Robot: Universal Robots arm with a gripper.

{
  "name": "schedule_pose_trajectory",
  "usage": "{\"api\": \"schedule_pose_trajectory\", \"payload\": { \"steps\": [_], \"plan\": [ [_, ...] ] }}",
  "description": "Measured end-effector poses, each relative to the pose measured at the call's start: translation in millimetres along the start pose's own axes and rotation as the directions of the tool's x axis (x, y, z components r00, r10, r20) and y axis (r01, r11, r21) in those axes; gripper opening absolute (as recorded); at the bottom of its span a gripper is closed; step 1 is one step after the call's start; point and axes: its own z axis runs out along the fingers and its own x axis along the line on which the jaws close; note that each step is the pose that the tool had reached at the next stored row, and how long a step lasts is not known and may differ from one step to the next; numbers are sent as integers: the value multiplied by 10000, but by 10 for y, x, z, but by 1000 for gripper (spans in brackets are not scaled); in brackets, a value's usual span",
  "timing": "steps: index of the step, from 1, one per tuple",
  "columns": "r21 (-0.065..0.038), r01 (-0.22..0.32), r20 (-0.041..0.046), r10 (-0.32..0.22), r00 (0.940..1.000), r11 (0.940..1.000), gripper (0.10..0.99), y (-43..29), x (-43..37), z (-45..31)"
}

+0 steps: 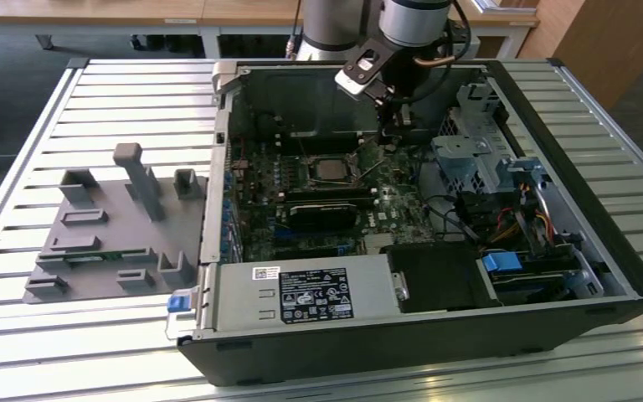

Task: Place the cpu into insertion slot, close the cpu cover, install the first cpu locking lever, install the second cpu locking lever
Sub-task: 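Close the cpu cover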

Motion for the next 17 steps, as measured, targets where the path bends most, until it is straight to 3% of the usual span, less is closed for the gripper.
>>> {"api": "schedule_pose_trajectory", "payload": {
  "steps": [17],
  "plan": [
    [0,0,5,0,10000,10000,106,73,40,28]
  ]
}}
